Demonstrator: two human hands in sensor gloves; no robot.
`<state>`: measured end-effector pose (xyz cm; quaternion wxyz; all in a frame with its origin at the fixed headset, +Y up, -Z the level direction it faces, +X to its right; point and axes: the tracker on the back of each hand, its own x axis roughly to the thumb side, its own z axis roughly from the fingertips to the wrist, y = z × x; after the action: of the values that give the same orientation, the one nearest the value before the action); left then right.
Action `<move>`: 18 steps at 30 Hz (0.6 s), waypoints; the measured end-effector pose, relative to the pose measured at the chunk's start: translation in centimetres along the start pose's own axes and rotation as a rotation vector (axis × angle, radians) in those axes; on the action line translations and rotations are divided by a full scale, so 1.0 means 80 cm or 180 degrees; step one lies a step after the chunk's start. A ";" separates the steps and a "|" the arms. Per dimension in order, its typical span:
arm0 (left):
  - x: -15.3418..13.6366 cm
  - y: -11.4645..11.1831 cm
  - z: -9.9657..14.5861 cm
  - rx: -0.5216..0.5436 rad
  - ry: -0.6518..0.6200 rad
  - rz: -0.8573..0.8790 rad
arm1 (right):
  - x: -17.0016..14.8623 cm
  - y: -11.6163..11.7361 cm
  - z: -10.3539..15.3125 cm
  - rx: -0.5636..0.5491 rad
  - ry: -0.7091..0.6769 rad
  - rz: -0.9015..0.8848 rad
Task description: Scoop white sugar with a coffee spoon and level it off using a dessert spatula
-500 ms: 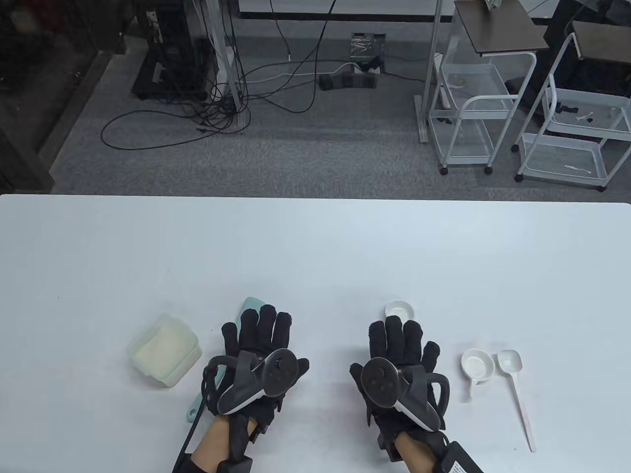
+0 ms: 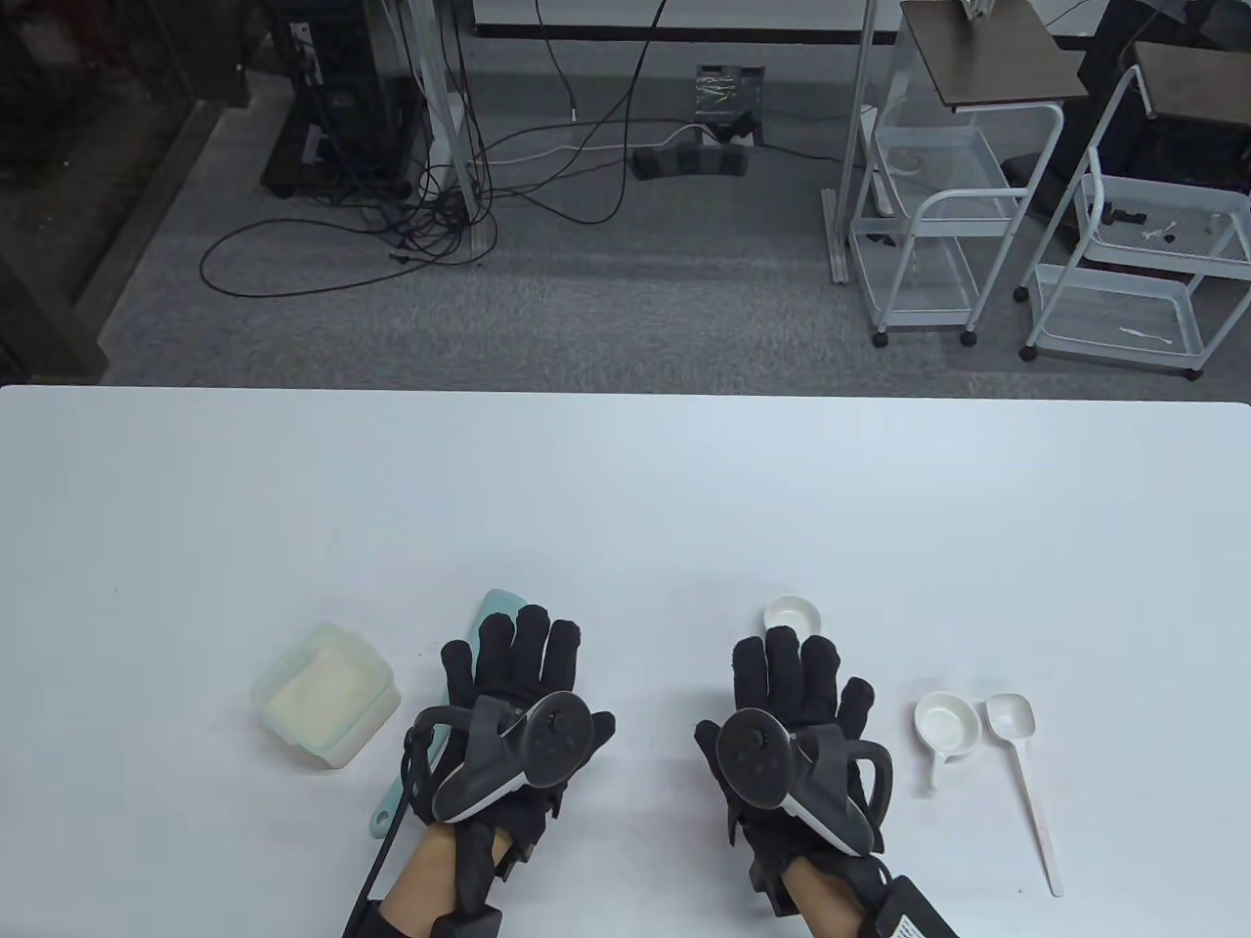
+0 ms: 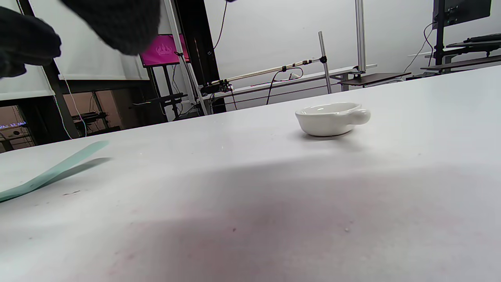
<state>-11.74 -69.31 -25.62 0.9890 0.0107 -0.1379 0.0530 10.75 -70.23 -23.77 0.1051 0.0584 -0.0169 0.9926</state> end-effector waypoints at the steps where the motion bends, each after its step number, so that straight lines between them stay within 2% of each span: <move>1: 0.000 0.000 0.000 -0.0002 -0.0003 0.0001 | 0.000 0.000 0.000 0.0002 0.0000 -0.0002; 14: -0.004 0.003 -0.001 0.0021 0.0035 -0.0023 | 0.000 0.001 0.000 0.0018 0.0012 0.0011; 18: -0.030 0.019 -0.003 0.0219 0.0312 -0.0274 | -0.001 0.000 0.000 0.0027 0.0022 -0.0003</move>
<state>-14.11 -68.04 -26.51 0.9949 0.0481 -0.0869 0.0156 10.79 -70.24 -23.75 0.1053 0.0554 -0.0122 0.9928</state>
